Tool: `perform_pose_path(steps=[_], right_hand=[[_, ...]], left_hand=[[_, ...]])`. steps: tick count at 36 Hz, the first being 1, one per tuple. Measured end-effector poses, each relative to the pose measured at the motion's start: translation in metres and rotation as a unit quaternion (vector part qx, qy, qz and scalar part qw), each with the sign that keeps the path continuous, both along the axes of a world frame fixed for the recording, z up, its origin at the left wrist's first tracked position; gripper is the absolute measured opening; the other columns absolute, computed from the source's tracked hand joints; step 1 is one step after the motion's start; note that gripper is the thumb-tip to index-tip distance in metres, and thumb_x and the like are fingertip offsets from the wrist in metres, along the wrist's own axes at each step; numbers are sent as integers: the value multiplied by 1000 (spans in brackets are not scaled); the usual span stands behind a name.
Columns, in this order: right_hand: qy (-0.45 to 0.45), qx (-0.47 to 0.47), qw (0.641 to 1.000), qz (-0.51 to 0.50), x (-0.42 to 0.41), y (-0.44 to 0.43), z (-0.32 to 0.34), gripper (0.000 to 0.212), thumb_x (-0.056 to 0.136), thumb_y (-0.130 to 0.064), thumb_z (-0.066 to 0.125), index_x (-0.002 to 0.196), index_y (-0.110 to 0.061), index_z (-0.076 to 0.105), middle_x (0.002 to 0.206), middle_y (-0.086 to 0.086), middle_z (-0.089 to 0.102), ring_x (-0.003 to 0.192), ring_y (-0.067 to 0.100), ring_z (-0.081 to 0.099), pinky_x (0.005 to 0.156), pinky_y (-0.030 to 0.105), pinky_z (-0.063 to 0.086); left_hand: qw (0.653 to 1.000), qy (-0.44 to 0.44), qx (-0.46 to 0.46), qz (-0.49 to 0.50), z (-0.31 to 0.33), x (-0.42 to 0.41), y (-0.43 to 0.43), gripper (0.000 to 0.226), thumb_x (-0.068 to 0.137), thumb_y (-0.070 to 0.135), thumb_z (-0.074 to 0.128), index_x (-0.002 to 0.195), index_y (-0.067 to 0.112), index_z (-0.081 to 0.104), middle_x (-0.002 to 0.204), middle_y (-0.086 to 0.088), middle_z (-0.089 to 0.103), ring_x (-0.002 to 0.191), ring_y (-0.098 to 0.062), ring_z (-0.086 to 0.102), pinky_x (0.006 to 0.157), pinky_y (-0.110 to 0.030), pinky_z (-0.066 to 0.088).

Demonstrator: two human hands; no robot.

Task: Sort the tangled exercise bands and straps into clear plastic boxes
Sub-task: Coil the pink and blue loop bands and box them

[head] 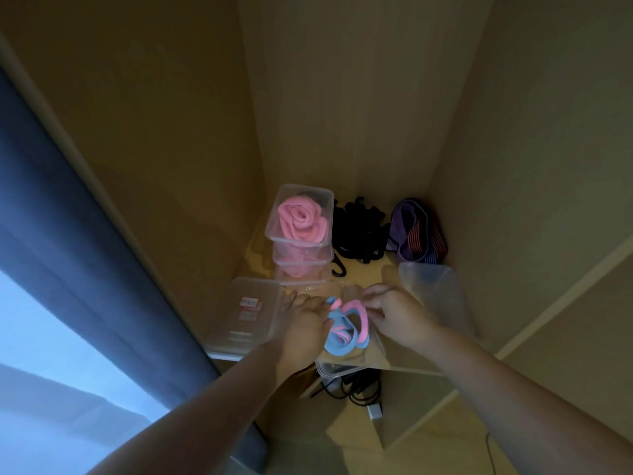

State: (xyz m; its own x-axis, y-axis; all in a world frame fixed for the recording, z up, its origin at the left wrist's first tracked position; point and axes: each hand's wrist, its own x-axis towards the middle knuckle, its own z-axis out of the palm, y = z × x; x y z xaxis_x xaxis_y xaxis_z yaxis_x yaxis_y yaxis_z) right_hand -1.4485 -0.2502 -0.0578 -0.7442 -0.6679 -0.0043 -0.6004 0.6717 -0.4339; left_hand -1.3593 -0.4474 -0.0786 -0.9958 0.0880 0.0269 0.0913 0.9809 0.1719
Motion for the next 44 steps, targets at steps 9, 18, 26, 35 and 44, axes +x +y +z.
perform_pose_path(steps=[9,18,26,35,44], right_hand=[[12,-10,1000,2,-2,-6,9,25,93,-19,59,115,-16,70,126,-2,58,116,11,50,92,14,32],[9,-39,997,59,9,-39,20,20,90,-9,57,99,-8,75,110,3,62,103,16,57,92,29,44],[34,0,990,136,30,-93,17,15,85,-12,57,77,-5,67,84,4,61,86,19,56,78,40,49],[49,129,965,221,65,-155,-5,23,85,-36,58,96,-19,70,107,3,66,99,25,62,83,36,53],[99,207,952,204,87,-174,-19,20,91,-19,59,102,-8,70,105,13,68,97,31,65,80,33,49]], left_hand=[[1000,-1,20,3,6,4,-8,45,96,32,35,138,21,48,129,4,53,118,-19,44,113,-30,15],[999,11,34,40,11,22,-24,52,90,34,23,124,14,57,124,-4,58,116,-26,47,103,-35,35],[987,-5,74,142,5,69,-53,41,98,25,41,139,21,45,138,0,49,125,-21,42,99,-30,39],[966,8,157,208,-5,120,-71,42,91,20,41,129,13,57,132,-4,54,121,-22,50,95,-24,41],[969,56,157,183,1,144,-71,45,81,29,31,91,13,71,98,-5,70,86,-23,68,68,-24,54]])
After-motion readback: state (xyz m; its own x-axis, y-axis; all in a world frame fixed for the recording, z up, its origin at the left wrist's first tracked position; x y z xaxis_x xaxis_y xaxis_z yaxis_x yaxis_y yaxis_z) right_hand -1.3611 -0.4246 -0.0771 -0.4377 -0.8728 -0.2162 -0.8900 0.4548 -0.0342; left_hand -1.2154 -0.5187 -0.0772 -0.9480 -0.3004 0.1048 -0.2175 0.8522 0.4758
